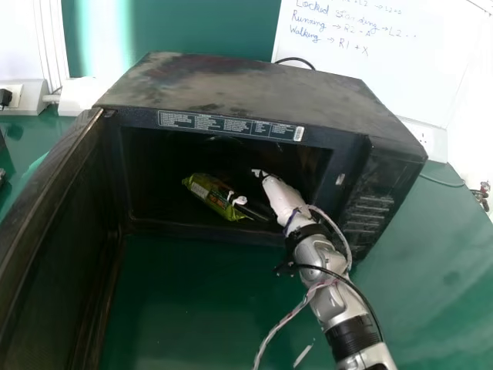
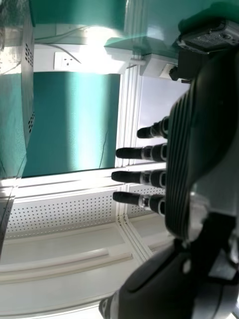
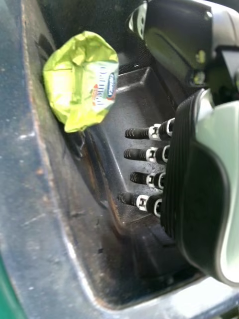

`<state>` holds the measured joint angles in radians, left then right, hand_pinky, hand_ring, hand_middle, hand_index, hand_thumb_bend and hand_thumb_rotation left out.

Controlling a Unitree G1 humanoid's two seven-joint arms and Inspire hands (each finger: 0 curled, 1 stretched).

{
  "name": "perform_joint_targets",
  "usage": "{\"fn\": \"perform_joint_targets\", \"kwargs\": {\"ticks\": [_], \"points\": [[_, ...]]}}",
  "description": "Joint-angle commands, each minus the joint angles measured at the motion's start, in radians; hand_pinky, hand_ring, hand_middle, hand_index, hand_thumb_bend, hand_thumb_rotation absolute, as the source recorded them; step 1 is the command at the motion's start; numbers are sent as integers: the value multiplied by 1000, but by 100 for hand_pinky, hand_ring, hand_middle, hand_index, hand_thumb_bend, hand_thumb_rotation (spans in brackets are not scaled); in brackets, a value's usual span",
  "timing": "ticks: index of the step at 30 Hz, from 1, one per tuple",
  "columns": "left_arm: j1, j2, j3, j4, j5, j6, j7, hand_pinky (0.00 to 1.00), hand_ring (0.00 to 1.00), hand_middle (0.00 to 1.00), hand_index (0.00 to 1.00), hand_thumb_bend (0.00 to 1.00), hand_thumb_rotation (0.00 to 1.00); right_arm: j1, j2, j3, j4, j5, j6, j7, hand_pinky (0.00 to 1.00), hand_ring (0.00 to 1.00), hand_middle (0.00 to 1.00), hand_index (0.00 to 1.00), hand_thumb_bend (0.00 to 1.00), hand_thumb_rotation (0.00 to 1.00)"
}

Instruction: Put biscuit inside oven

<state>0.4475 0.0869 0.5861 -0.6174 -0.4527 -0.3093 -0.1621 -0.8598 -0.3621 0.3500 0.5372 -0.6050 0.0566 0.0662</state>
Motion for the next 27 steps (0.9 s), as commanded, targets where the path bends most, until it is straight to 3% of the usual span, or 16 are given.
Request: {"fn": "perform_joint_targets", "kwargs": {"ticks": [1,5,16,27], "points": [[9,0,1,1,0,-11,2,99,90,90,89,100,100,1,0,-17,4,4,9,-10,92,94,96,94,95,51],[5,2,1,6,-1,-11,1,99,90,90,89,100,100,-18,-1,-28,19,12,-2,-17,94,89,95,94,93,51],[-7,7,0,24,7,-15,-2,98,90,91,89,100,100,-35,-14,-38,3,13,-5,6,90,90,96,93,92,47],[-10,7,-2,26,8,-15,-1,100,91,91,90,100,100,-25,-31,-52,-41,15,-9,32,92,92,96,92,95,50]]}}
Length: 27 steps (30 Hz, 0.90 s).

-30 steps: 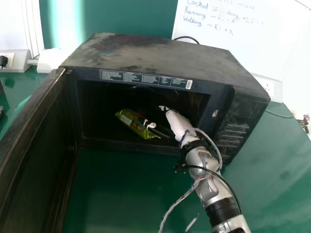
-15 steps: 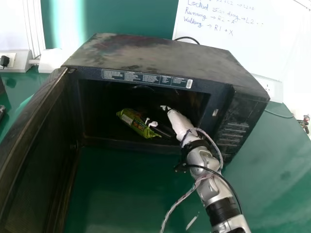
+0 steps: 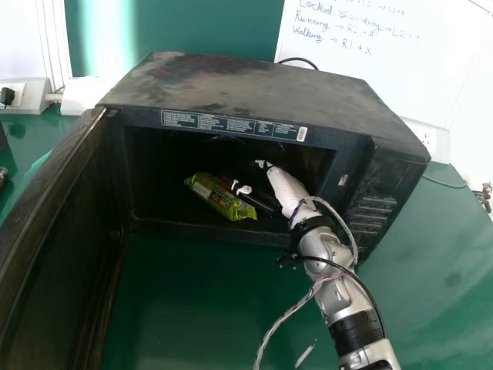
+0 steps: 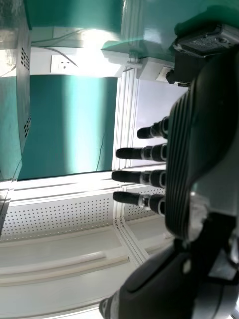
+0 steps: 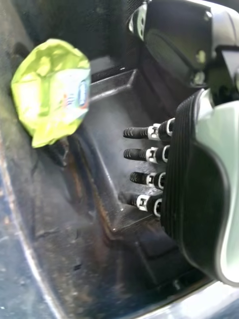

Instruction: Put biscuit inside oven

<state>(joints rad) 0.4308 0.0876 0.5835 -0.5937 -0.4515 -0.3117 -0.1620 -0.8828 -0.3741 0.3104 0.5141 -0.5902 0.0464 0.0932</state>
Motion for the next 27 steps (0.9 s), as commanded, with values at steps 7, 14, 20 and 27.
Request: {"fn": "perform_joint_targets", "kwargs": {"ticks": [7,14,20,27], "points": [[4,11,2,11,7,-16,-7,100,91,91,89,100,100,12,-30,-9,-60,-10,17,15,90,91,95,92,95,50],[-2,9,0,13,8,-16,-3,100,92,91,90,100,100,44,-38,-20,-146,-13,57,32,90,90,95,92,94,48],[-5,10,-1,16,13,-16,-2,100,91,91,90,100,100,84,-53,-33,-231,-13,84,58,91,90,95,92,95,50],[-9,10,-1,19,14,-17,-1,100,91,91,89,100,100,138,-53,-61,-334,-3,146,88,73,86,94,93,96,47]]}}
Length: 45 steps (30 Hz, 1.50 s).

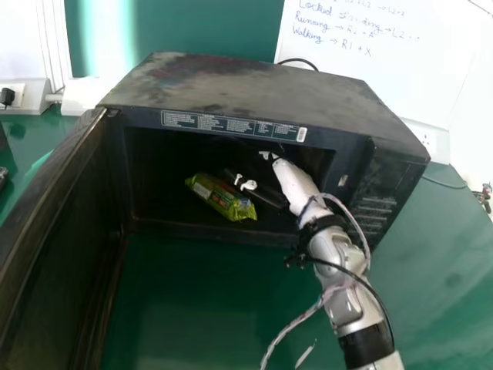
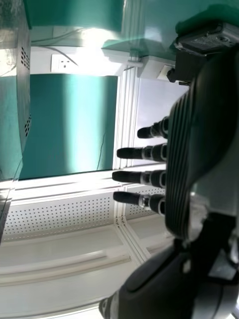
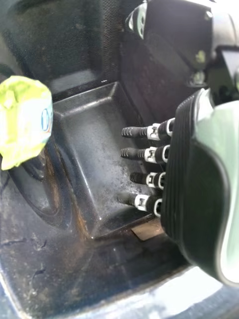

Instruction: Put biscuit inside oven

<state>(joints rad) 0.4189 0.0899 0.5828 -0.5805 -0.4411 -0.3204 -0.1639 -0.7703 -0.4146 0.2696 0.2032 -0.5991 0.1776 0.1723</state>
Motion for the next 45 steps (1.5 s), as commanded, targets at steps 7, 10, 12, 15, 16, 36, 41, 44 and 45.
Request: {"fn": "perform_joint_targets", "kwargs": {"ticks": [7,10,12,15,16,36,41,44,45], "points": [[4,7,0,5,1,-5,3,100,91,91,90,100,100,98,-35,-54,-126,19,19,33,91,94,95,95,95,45],[3,8,1,7,3,-8,2,100,91,91,89,100,100,126,-40,-66,-163,22,24,37,94,95,96,95,95,45],[3,8,1,7,5,-8,3,100,91,91,89,100,100,145,-44,-73,-192,17,32,42,94,94,96,95,96,45],[2,10,2,10,3,-11,0,100,91,91,89,100,100,180,-51,-85,-239,18,43,54,95,95,97,95,96,44],[1,10,2,11,2,-10,1,100,91,91,89,100,100,193,-51,-92,-255,22,48,58,95,94,97,95,96,44],[-16,28,10,39,-5,-11,-3,100,91,91,89,100,100,382,-83,-196,-446,61,49,101,99,97,98,98,96,46],[-21,30,9,42,-1,-9,3,100,91,91,89,100,100,397,-91,-215,-470,58,42,95,92,95,98,97,96,47],[-22,33,9,46,-1,-11,1,100,91,91,89,100,100,409,-95,-228,-486,57,37,94,83,92,98,96,96,47],[-23,33,9,46,0,-12,1,100,91,91,89,100,100,413,-97,-232,-494,56,38,97,82,92,98,96,96,47]]}}
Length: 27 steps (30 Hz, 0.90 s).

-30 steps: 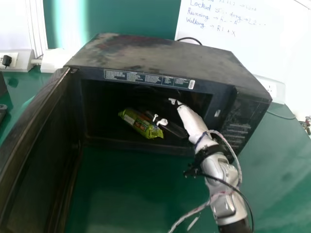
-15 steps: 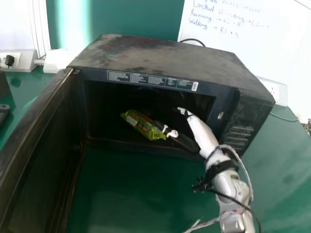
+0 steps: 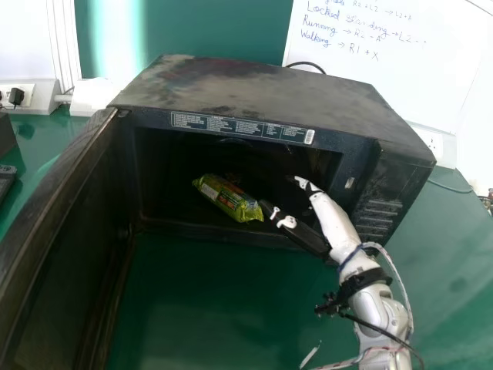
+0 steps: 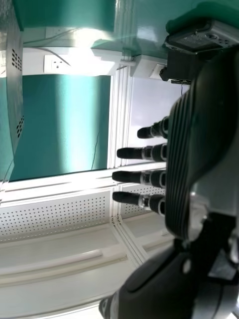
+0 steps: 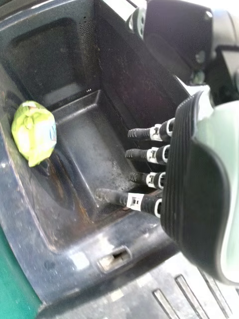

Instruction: Put biscuit inside oven

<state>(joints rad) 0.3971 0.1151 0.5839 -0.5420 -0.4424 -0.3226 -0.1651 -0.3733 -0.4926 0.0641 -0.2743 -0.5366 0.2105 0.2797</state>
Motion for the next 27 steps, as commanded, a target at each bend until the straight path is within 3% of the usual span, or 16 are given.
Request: {"fn": "perform_joint_targets", "kwargs": {"ticks": [1,19,27], "points": [[-1,8,8,8,2,-10,3,100,91,91,89,100,100,21,-21,-31,-25,-7,10,-7,82,92,98,96,96,47],[-10,20,13,26,-5,-13,-3,100,91,91,90,100,100,150,-53,-187,-123,124,-20,30,99,95,99,98,95,46],[-19,23,16,36,0,-11,3,99,91,91,90,100,100,200,-60,-228,-137,162,-42,19,100,97,98,98,95,47]]}}
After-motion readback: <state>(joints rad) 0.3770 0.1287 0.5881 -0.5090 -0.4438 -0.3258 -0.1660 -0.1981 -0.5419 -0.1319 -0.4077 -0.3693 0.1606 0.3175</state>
